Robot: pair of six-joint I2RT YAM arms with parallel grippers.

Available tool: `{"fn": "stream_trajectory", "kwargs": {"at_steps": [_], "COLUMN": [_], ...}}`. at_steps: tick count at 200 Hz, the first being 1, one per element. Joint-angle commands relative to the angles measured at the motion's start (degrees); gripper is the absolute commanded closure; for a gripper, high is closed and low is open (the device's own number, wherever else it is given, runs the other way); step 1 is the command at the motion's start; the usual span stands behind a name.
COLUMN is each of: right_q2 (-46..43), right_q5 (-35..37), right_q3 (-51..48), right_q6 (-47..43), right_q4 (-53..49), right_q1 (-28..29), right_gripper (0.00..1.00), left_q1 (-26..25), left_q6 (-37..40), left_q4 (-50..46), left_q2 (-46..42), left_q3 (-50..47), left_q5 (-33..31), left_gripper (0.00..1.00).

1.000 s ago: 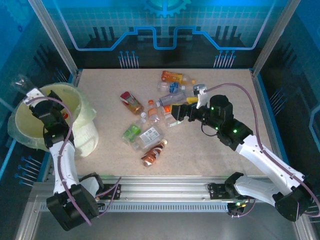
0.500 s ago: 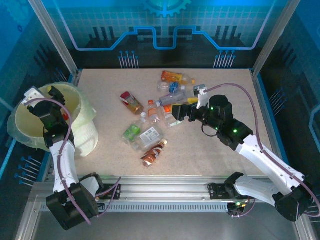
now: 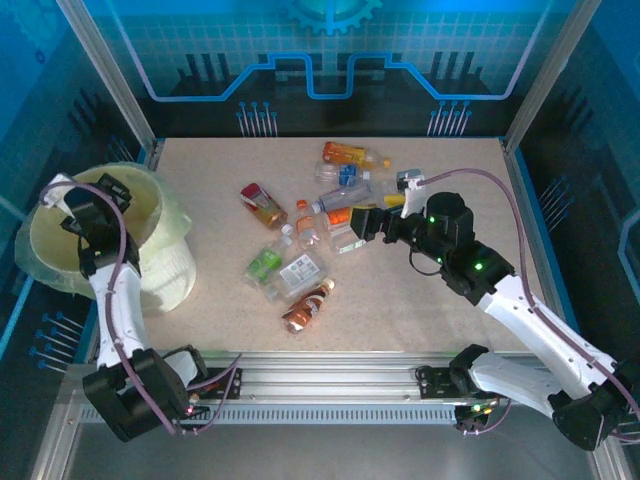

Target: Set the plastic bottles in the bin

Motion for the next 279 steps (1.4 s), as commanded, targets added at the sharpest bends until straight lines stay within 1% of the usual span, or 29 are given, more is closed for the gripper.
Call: {"fn": "stream_trajectory", "kwargs": {"at_steps": [1, 24, 51, 75, 95, 126, 158, 192, 199, 220, 231, 246, 260, 279], "right_q2": [-1.14, -1.38, -1.42, -1.43, -1.59, -1.26, -1.4, -3.34, -3.96, -6.45, -8.0, -9.92, -11.38, -12.72], "right_q5": [1.52, 2.69, 4.53, 6.59, 7.92, 8.5, 10.61, 12.53, 13.2, 15.59, 16.0, 18.08, 19.31, 19.07], "right_q3": [-0.77, -1.23, -1.52, -1.82, -2.39, -2.41, -1.69, -4.4, -4.46, -9.14, -11.07, -12.64, -13.73, -14.56], "right_q6": [1.93, 3.23, 4.73, 7.84, 9.55, 11.32, 12.78, 13.74, 14.33, 17.02, 17.29, 18.76, 18.85, 18.77], "right_q4": [-1.73, -2.63, -4.52, -6.84, -8.4, -10.75, -13.07, -10.39, -9.63, -6.93, -4.72, -4.51, -4.74, -5.28], "right_q1": [-0.88, -1.17, -1.76, -2.4, -3.14, -4.17, -4.2, -4.27, -4.29, -4.34, -4.34, -4.43, -4.5, -4.6], "right_gripper": [0.0, 0.0, 0.0, 0.0, 0.0, 0.0, 0.0, 0.0, 0.0, 0.0, 0.0, 0.0, 0.0, 0.0], "left_q1": [0.2, -0.82, -3.76, -6.48, -9.73, -18.64, -30.31, -44.44, -47.07, -54.0, -56.4, -58.72, -59.22, -59.17], "left_q6": [-6.5, -8.65, -8.7, -8.28, -7.97, -6.25, -4.83, -2.82, -2.65, -2.08, -2.35, -2.46, -2.39, -1.99], "left_q4": [-13.65, -18.53, -22.14, -24.91, -24.83, -26.74, -30.1, -32.98, -33.68, -35.64, -36.44, -37.83, -40.41, -43.79], "left_q2": [0.73, 0.41, -0.69, -1.55, -2.91, -3.68, -3.0, -1.85, -1.35, 0.44, 1.6, 3.61, 6.13, 9.94], "left_q3": [7.17, 11.08, 15.49, 19.13, 20.17, 22.35, 24.97, 25.74, 25.76, 25.52, 24.86, 23.87, 23.3, 22.03], "left_q5": [-0.76, 0.47, 0.25, 1.33, 2.12, 0.74, -0.73, -5.28, -6.47, -9.47, -9.25, -8.01, -4.21, -0.27], "left_gripper": [0.12, 0.08, 0.01, 0.01, 0.01, 0.01, 0.01, 0.01, 0.01, 0.01, 0.01, 0.01, 0.01, 0.01]}}
